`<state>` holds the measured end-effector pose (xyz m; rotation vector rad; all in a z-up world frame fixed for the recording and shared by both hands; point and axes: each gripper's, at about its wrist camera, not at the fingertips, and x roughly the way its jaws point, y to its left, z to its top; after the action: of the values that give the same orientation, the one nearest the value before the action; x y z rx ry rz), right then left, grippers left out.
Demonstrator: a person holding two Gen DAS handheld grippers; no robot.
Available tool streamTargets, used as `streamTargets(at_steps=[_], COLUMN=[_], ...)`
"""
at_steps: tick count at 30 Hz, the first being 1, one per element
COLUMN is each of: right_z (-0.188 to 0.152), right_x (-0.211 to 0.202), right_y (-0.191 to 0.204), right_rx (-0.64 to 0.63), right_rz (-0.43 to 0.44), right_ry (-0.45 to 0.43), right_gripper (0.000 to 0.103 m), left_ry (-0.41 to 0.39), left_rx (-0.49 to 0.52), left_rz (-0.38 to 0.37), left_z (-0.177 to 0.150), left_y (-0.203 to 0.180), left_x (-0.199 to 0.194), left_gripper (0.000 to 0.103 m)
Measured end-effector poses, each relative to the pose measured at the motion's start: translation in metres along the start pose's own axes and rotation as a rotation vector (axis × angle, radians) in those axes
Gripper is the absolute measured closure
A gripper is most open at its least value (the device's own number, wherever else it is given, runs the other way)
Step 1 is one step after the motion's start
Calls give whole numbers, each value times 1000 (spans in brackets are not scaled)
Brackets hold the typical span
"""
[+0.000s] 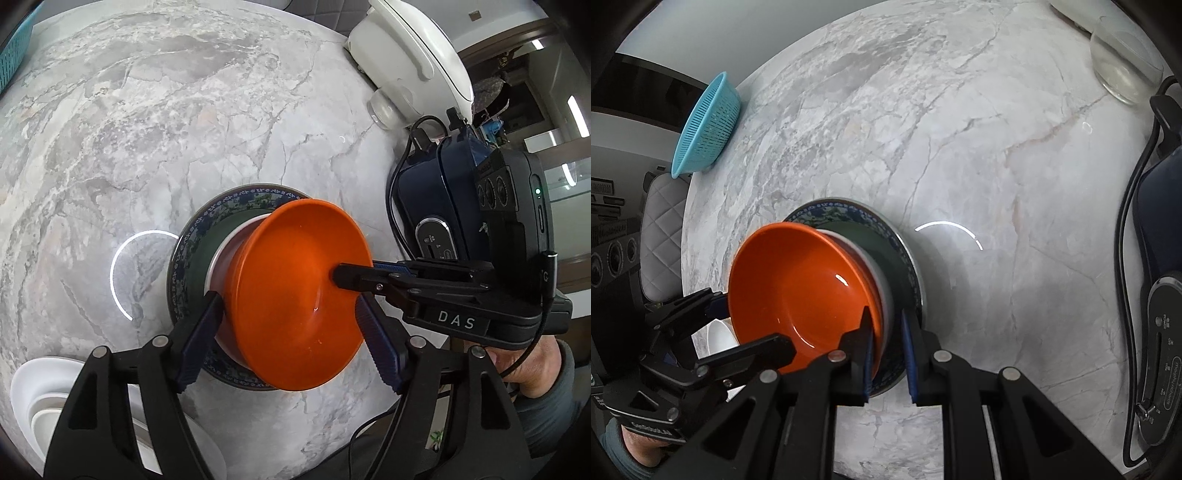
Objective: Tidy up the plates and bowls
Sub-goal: 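Lower the orange bowl into the small white bowl and open both grippers, then move both grippers to the rim of the patterned bowl stack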
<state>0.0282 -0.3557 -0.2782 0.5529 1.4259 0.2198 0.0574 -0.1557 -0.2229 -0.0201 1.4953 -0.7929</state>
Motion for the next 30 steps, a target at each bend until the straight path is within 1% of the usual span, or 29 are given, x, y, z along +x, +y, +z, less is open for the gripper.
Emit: streamTargets(at_steps=[1, 2, 4, 8, 11, 15, 16, 17, 18, 19, 21, 23, 24, 25, 26, 28, 30], right_z=[0, 0, 0, 0, 0, -1, -1, -1, -1, -2, -3, -4, -4, -5, -5, -6, -8], right_x=[0, 0, 2, 2, 2, 0, -1, -3, -6, -10, -19, -31, -37, -45, -52, -65, -76], right_y=[0, 0, 1, 3, 4, 5, 5, 5, 5, 5, 5, 5, 4, 3, 2, 1, 2], right_rx=[-2, -4, -8, -13, -15, -19, -22, -24, -26, -29, -37, -50, -51, -53, -55, -65, -76], right_rz=[-4, -5, -8, -17, -13, 2, 6, 18, 27, 35, 34, 43, 54, 68, 75, 90, 98], right_ry=[0, 1, 2, 2, 0, -16, -23, -30, -37, -46, -66, -85, -98, -116, -138, -180, -222], right_gripper=[87, 87, 87, 87, 87, 84, 81, 76, 60, 44, 30, 27, 24, 20, 18, 17, 16], left_ry=[-6, -13, -23, -35, -56, -87, -98, -109, -124, -140, -170, -187, -194, -207, -221, -241, -251], left_rx=[0, -1, -8, -28, -23, -31, -37, -45, -56, -64, -83, -104, -110, -113, -111, -94, -77], left_rz=[0, 5, 8, 0, -2, 54, 77, 104, 138, 177, 243, 328, 366, 393, 420, 458, 473], left_z=[0, 0, 0, -1, -2, -6, -7, -9, -10, -12, -15, -18, -20, -21, -23, -24, -26], left_y=[0, -1, 2, 9, 12, 19, 21, 24, 27, 29, 34, 37, 39, 39, 38, 36, 34], left_x=[-2, -4, -8, -13, -18, -27, -31, -34, -38, -43, -52, -61, -65, -70, -75, -83, -88], left_gripper=[28, 22, 16, 16, 16, 16, 16, 12, 9, 3, 1, 0, 0, 0, 0, 0, 0])
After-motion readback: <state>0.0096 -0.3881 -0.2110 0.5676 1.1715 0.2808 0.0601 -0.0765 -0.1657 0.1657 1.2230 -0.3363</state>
